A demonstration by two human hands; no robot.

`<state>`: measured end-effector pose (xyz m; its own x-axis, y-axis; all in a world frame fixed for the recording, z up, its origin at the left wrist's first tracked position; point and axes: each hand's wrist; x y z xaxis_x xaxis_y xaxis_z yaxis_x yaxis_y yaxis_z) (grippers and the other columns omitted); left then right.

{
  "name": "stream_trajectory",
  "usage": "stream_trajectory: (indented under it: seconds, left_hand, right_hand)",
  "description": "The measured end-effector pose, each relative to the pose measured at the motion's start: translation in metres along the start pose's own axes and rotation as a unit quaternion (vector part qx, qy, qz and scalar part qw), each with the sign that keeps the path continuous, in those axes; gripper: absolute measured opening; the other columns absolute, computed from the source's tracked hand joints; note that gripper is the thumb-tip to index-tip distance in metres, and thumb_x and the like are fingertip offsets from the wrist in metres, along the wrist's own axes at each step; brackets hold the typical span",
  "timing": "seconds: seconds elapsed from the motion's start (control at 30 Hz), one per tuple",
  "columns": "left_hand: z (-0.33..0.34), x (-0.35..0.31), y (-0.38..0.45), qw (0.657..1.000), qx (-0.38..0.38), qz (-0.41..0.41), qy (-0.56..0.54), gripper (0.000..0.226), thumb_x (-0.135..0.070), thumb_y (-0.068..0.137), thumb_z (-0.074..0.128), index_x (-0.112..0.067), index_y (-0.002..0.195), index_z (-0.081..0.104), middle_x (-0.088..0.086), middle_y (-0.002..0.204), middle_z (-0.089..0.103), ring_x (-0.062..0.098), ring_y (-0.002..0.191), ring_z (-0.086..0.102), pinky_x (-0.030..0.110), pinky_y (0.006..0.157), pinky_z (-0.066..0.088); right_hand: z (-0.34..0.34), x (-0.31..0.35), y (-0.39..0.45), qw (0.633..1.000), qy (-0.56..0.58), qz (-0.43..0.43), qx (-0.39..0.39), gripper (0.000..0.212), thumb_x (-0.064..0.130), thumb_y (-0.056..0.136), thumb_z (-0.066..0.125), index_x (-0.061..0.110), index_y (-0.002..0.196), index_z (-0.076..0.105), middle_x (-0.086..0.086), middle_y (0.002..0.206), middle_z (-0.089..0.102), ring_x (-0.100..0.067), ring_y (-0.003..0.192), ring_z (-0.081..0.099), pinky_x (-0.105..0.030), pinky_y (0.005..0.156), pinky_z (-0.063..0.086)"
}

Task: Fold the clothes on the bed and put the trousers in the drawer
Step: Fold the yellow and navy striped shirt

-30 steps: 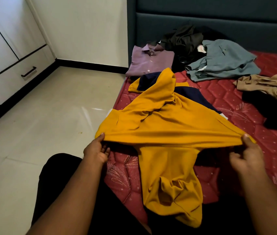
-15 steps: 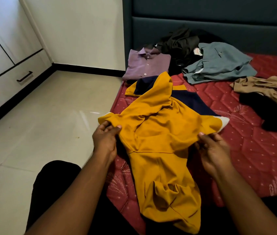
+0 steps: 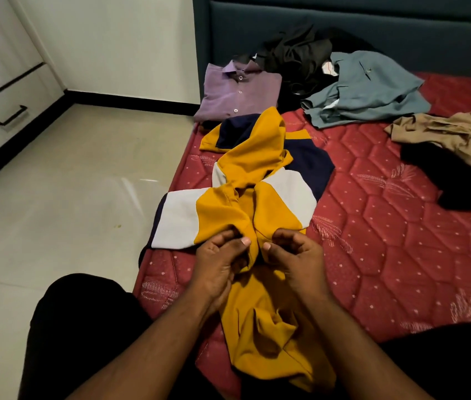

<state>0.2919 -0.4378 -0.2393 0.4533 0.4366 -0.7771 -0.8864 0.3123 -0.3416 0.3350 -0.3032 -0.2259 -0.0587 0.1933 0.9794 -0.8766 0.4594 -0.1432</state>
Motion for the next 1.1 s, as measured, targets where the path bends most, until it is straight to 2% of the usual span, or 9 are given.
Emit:
stream_trajectory:
  seconds: [0.1, 0.23, 0.37, 0.63, 0.77, 0.87, 0.97, 1.0, 1.1]
  left_hand:
    - [0.007, 0.002, -0.002, 1.0, -0.024, -0.003, -0.008, 0.03, -0.007, 0.071, 0.073, 0.002, 0.099, 0.069, 0.019, 0.096, 0.073, 0.028, 0.084, 0.071, 0.029, 0.066, 0.058]
    - [0.009, 0.003, -0.007, 0.998, -0.029, 0.03, 0.037, 0.017, 0.002, 0.075, 0.073, 0.004, 0.092, 0.07, 0.019, 0.084, 0.073, 0.024, 0.071, 0.07, 0.028, 0.061, 0.055]
    - [0.007, 0.001, -0.008, 0.99, -0.035, 0.074, 0.115, 0.005, -0.002, 0.082, 0.071, -0.001, 0.087, 0.074, 0.02, 0.082, 0.072, 0.026, 0.074, 0.068, 0.035, 0.068, 0.056]
    - [0.012, -0.012, -0.02, 0.97, -0.02, 0.129, 0.204, 0.02, -0.004, 0.09, 0.064, -0.012, 0.079, 0.078, 0.018, 0.08, 0.073, 0.023, 0.075, 0.069, 0.029, 0.069, 0.058]
    - [0.013, -0.016, -0.021, 0.953, 0.038, 0.118, 0.275, 0.044, 0.012, 0.092, 0.049, -0.025, 0.09, 0.074, -0.011, 0.082, 0.075, 0.005, 0.085, 0.071, 0.016, 0.071, 0.054]
    - [0.01, -0.028, -0.017, 0.869, 0.096, 0.241, 0.422, 0.041, 0.004, 0.088, 0.051, -0.029, 0.101, 0.072, -0.024, 0.093, 0.072, -0.004, 0.092, 0.067, 0.012, 0.078, 0.052]
    - [0.002, -0.036, -0.003, 0.689, 0.09, 0.429, 0.577, 0.025, -0.018, 0.087, 0.061, -0.022, 0.109, 0.072, -0.006, 0.108, 0.068, 0.005, 0.083, 0.065, 0.018, 0.068, 0.054]
    - [0.002, -0.038, 0.0, 0.663, 0.088, 0.439, 0.6, 0.03, -0.023, 0.086, 0.065, -0.025, 0.116, 0.066, -0.003, 0.119, 0.06, 0.005, 0.079, 0.061, 0.019, 0.062, 0.052]
    - [0.009, -0.042, 0.013, 0.655, 0.16, 0.419, 0.609, 0.061, -0.022, 0.087, 0.068, -0.031, 0.141, 0.042, -0.001, 0.155, 0.028, -0.004, 0.081, 0.057, 0.013, 0.056, 0.049]
  right_hand:
    - [0.002, -0.002, 0.0, 1.0, -0.007, -0.014, -0.021, 0.022, -0.005, 0.075, 0.075, 0.015, 0.085, 0.072, 0.002, 0.074, 0.073, -0.01, 0.07, 0.068, -0.021, 0.063, 0.055]
    - [0.004, -0.006, -0.002, 1.0, -0.005, -0.012, -0.014, 0.022, 0.001, 0.076, 0.076, 0.02, 0.087, 0.074, -0.001, 0.086, 0.075, -0.018, 0.086, 0.071, -0.028, 0.075, 0.058]
    - [0.0, -0.003, -0.004, 0.999, -0.019, -0.026, 0.031, 0.027, -0.005, 0.079, 0.071, 0.018, 0.092, 0.074, 0.0, 0.09, 0.071, -0.011, 0.083, 0.069, -0.022, 0.072, 0.054]
    - [0.0, 0.008, -0.007, 0.998, 0.021, -0.031, 0.049, 0.032, -0.005, 0.075, 0.074, 0.024, 0.09, 0.076, -0.001, 0.092, 0.075, -0.015, 0.089, 0.071, -0.026, 0.075, 0.056]
    - [-0.004, 0.005, -0.008, 0.992, -0.063, -0.091, 0.058, 0.044, -0.001, 0.073, 0.079, 0.03, 0.102, 0.071, 0.0, 0.106, 0.07, -0.008, 0.101, 0.066, -0.021, 0.083, 0.054]
    - [-0.004, 0.003, -0.005, 0.992, -0.057, -0.113, 0.03, 0.038, -0.004, 0.077, 0.075, 0.028, 0.099, 0.071, 0.002, 0.097, 0.072, -0.015, 0.095, 0.068, -0.028, 0.08, 0.056]
    - [-0.003, 0.005, -0.001, 0.986, -0.068, -0.152, 0.032, 0.03, 0.0, 0.079, 0.074, 0.028, 0.087, 0.069, 0.002, 0.09, 0.071, -0.018, 0.087, 0.068, -0.032, 0.075, 0.056]
    - [-0.003, 0.006, 0.001, 0.984, -0.066, -0.16, 0.035, 0.029, 0.004, 0.078, 0.073, 0.032, 0.082, 0.066, 0.0, 0.088, 0.069, -0.021, 0.085, 0.067, -0.035, 0.074, 0.056]
    - [-0.005, 0.008, 0.006, 0.977, -0.086, -0.191, 0.048, 0.024, 0.016, 0.077, 0.071, 0.032, 0.071, 0.053, -0.005, 0.079, 0.063, -0.027, 0.079, 0.064, -0.041, 0.068, 0.055]
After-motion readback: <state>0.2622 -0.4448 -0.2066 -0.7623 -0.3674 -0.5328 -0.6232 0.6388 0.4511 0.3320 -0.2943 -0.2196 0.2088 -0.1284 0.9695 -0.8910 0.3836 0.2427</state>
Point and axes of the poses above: each hand's wrist, its own y-axis towards the middle knuckle, its own z-axis out of the palm, x = y × z
